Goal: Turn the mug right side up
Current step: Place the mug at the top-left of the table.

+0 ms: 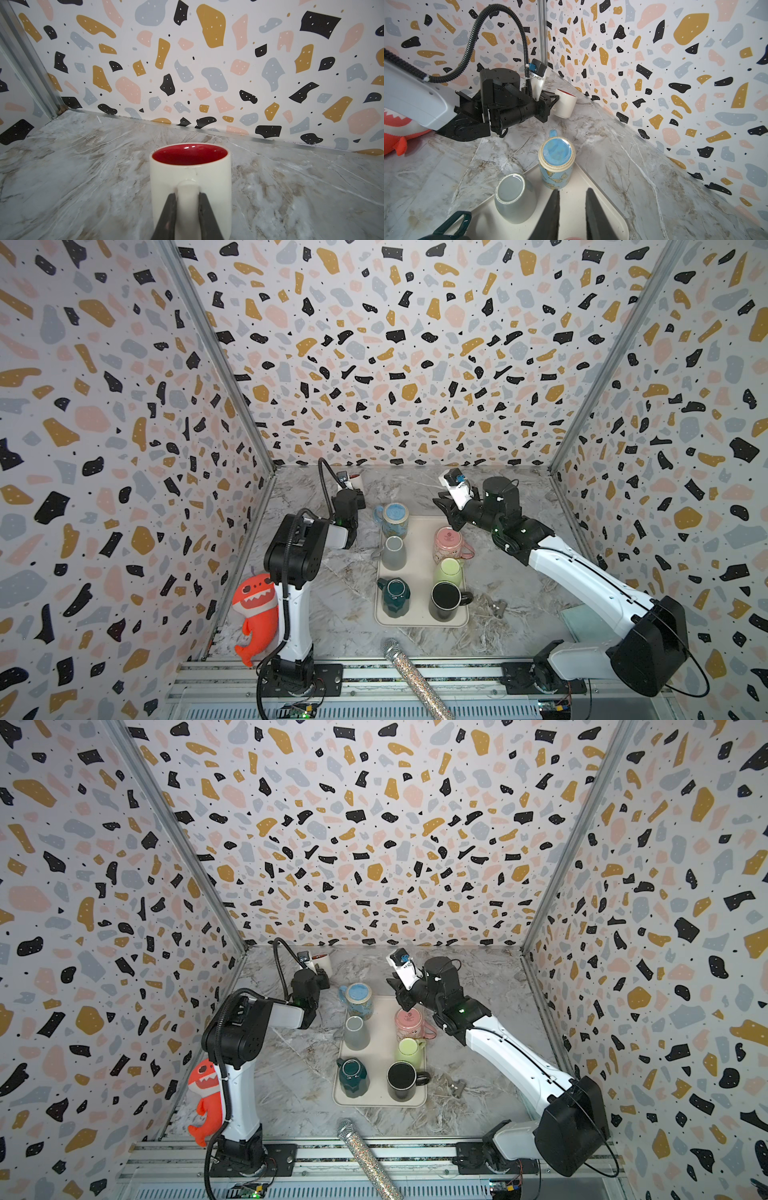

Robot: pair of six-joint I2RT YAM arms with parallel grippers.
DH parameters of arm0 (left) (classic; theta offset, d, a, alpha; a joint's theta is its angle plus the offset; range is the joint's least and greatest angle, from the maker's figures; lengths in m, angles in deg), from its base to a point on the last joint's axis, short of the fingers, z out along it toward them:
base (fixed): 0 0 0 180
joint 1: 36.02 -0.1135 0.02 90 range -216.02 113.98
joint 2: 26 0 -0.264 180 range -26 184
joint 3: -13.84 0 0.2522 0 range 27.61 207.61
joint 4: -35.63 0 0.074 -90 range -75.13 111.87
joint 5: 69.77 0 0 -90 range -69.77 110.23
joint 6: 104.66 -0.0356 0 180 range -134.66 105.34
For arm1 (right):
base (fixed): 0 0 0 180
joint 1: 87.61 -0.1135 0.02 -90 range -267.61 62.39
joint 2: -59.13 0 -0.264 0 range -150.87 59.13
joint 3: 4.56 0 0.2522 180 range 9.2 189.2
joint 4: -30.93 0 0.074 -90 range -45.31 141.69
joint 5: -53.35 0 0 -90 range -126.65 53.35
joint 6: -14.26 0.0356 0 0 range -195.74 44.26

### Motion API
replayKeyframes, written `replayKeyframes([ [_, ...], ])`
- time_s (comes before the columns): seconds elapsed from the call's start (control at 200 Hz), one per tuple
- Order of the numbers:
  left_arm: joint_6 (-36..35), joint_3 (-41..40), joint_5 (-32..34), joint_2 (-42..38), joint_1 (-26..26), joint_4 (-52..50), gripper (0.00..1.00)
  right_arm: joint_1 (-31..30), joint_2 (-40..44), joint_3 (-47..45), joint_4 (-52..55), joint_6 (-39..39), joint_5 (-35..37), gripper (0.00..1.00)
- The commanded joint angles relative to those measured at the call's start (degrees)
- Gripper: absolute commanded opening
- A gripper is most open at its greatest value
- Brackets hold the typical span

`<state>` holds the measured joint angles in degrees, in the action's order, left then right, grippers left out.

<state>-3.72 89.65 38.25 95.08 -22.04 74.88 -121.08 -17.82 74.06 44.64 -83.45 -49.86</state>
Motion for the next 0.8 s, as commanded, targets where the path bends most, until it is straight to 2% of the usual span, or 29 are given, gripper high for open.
replayKeyframes([
  [0.0,-0.9,2.0,-1.5,-2.0,0.1,0.0,0.11,0.1,1.6,0.0,-0.7,0.9,0.0,0.24],
  [0.085,-1.0,2.1,-1.8,-2.1,0.2,-0.6,0.15,0.1,1.7,0.1,-0.6,1.0,-0.1,0.24],
  [0.796,-1.1,2.1,-2.5,-3.4,0.1,-5.9,0.16,0.1,2.3,-0.4,-0.6,1.4,0.1,0.24],
])
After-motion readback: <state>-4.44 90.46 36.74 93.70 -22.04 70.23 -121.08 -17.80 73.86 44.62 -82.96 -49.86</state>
